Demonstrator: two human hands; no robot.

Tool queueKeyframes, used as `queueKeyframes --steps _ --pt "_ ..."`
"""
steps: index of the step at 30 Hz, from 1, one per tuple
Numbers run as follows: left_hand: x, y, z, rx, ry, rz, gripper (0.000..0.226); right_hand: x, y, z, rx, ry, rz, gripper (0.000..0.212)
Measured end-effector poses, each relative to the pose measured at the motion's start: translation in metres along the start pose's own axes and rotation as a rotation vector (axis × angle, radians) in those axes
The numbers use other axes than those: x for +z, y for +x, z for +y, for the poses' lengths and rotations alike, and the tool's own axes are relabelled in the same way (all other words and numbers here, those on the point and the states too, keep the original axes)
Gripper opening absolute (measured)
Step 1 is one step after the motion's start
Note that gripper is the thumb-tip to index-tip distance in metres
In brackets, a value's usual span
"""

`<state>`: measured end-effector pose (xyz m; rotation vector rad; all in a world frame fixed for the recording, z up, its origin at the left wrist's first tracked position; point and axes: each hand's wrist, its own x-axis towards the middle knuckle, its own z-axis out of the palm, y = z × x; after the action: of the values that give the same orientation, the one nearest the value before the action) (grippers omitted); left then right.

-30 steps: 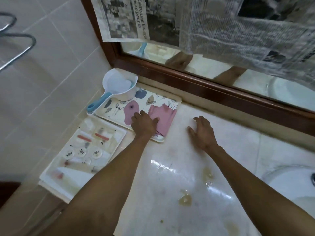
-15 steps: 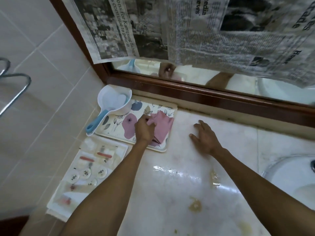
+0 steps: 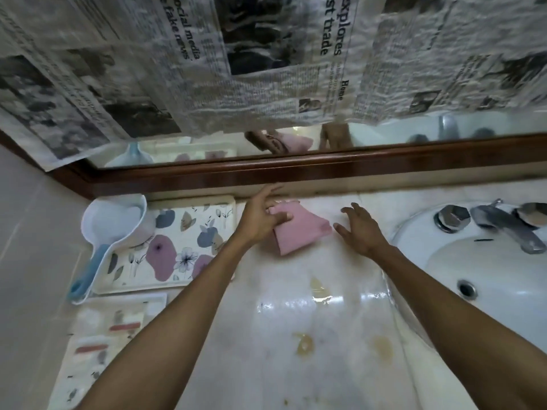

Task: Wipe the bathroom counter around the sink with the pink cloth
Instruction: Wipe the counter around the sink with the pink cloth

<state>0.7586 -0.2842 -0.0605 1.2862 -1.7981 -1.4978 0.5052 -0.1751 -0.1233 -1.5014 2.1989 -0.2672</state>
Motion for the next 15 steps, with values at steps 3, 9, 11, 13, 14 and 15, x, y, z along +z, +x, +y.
queueKeyframes --steps 3,9,11,13,14,15 --pt "0.01 0.017 -0.027 -0.129 0.238 0.018 0.077 0.005 -0.008 0.025 0.04 -0.058 0.031 0.053" --pt "0.047 0.005 -0.068 0.19 0.817 0.054 0.06 0.013 -0.016 0.057 0.127 -0.163 0.168 0.046" --pt "0.068 0.005 -0.078 0.245 0.897 -0.097 0.066 0.018 -0.018 0.067 0.143 -0.184 0.222 0.046" --pt "0.077 0.005 -0.091 0.232 0.966 -0.221 0.071 0.022 -0.022 0.075 0.143 -0.192 0.24 0.052" --pt "0.074 0.006 -0.096 0.25 0.993 -0.24 0.072 0.024 -0.024 0.077 0.134 -0.204 0.24 0.056" --pt "0.069 0.007 -0.101 0.283 1.018 -0.235 0.071 0.026 -0.025 0.079 0.121 -0.219 0.241 0.057"
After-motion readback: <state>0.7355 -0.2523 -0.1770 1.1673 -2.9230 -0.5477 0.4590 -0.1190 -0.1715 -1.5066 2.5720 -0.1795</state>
